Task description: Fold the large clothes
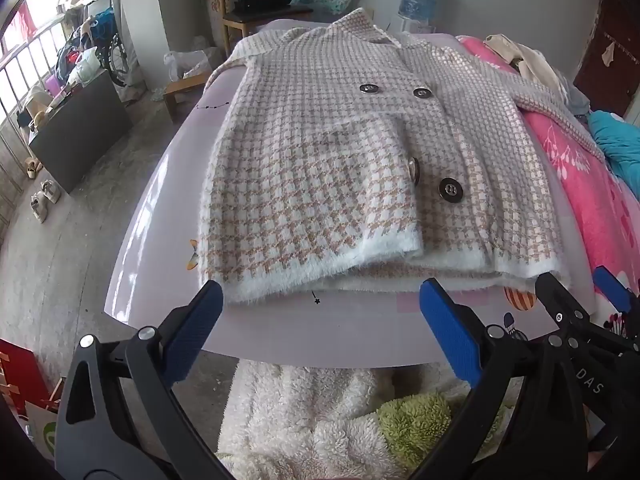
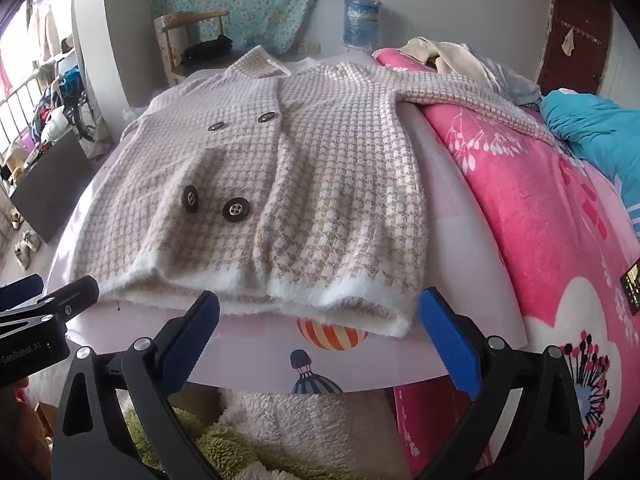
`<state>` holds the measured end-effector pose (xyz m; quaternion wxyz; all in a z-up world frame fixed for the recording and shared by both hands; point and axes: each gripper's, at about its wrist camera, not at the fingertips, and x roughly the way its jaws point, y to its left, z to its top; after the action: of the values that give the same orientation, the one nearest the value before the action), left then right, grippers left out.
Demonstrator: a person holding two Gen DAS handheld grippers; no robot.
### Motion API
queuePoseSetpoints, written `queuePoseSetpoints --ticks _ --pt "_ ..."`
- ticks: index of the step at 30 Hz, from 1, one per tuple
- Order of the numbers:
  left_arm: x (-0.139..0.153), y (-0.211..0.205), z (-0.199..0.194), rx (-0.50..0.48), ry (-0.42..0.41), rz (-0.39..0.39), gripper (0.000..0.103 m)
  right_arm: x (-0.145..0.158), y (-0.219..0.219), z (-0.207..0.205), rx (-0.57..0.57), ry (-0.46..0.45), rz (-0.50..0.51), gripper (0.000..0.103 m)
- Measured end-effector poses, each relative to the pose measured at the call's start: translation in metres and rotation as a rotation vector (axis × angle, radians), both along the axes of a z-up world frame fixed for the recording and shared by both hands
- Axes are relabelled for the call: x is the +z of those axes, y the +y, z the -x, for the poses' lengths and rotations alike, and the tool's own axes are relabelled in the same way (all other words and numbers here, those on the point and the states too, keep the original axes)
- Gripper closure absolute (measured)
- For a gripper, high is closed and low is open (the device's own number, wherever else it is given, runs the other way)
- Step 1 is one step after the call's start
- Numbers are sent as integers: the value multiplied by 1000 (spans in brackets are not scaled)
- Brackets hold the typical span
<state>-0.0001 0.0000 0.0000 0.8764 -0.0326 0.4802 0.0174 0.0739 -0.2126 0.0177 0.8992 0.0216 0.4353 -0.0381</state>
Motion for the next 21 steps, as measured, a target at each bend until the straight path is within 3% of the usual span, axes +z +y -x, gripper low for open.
queuePoseSetpoints --ticks 21 --pt "4 6 -1 4 1 13 8 3 -1 -2 10 15 -4 6"
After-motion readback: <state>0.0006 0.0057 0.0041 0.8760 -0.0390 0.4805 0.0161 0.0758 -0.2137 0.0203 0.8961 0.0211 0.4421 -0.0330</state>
